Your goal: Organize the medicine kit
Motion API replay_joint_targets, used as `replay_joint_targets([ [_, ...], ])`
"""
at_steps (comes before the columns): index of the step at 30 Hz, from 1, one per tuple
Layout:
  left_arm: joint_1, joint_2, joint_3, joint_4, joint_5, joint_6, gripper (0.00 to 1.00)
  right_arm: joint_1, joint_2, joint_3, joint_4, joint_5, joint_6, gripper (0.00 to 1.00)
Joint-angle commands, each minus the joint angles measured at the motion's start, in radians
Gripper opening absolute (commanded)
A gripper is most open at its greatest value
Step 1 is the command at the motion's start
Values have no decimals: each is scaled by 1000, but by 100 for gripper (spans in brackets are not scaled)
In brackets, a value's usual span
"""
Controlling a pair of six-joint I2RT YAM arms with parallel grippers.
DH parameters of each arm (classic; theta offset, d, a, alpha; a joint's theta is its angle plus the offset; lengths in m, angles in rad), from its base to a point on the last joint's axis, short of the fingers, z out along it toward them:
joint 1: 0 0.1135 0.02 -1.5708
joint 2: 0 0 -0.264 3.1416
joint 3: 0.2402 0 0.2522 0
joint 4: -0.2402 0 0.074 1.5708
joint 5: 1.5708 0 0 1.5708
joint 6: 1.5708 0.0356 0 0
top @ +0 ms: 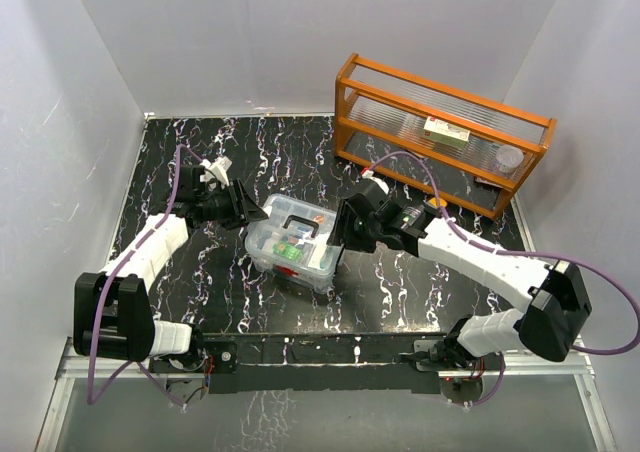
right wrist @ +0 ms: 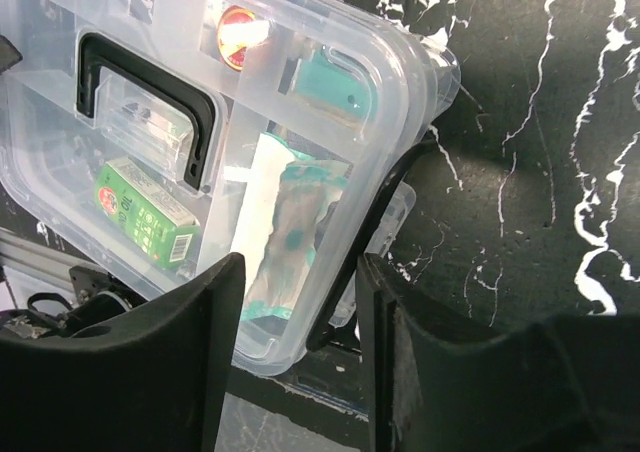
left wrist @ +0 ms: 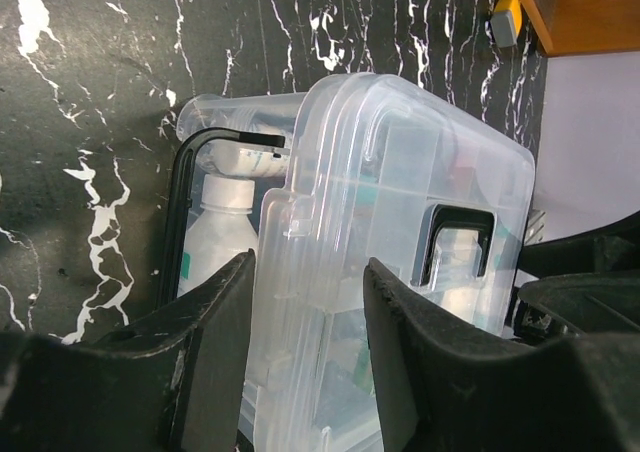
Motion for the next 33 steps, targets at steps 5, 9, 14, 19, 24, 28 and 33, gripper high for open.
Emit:
replay_joint_targets([
  [5,-25,9,-47,-58,53,-8,39,7,-109,63,98,156,-70,52],
  [9,-27,6,-69,-19,102,-51,37,5,-133,59,75,196,-95,53],
  [14,-40,-6,-106,41,139,-115,34,5,-134,56,84,173,-193,53],
  [19,-103,-17,-147,125,123,-221,31,7,-71,105,79,93,-323,52],
  [24,-202,-18,-176,207,28,-327,29,24,23,181,47,100,-413,52],
  [28,-252,-3,-188,255,-21,-371,30,60,92,237,8,148,-474,53],
  [33,-255,-14,-123,156,-30,-302,36,101,155,267,-37,174,-543,56],
])
